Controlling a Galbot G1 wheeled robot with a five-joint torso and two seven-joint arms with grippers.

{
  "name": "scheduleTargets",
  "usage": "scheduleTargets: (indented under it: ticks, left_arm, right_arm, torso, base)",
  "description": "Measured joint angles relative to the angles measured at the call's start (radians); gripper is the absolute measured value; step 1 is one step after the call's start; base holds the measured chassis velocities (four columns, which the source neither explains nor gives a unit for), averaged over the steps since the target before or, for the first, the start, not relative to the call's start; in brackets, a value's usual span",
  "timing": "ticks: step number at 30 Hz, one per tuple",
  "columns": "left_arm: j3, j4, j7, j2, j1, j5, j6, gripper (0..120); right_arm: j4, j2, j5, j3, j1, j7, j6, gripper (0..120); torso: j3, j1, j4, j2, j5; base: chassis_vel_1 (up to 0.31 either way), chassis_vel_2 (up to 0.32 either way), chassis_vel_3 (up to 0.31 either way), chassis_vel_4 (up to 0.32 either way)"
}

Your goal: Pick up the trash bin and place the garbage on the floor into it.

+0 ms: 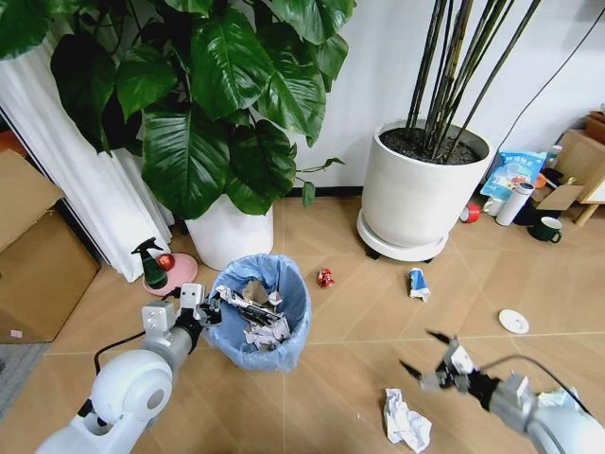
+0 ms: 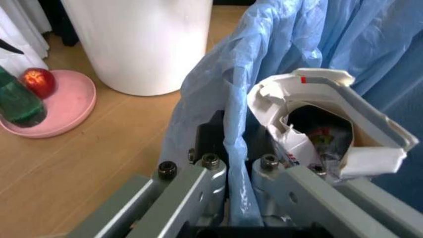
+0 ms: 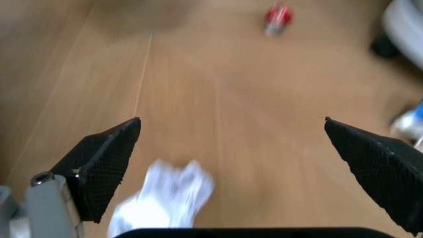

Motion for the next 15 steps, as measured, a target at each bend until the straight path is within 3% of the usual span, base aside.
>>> scheduleTargets:
  ticks: [15]
  left_arm:
    - [0.0,-0.002,0.002,0.003,0.01,0.007,-0.006,0]
  right_arm:
    - [-0.217,0.069,-0.029,-0.12,0.074,0.012,-0.02,100]
  torso:
    - [0.0,0.0,0.0002,0.0,-0.0003]
  base:
    - [0.0,0.0,0.0,0.0]
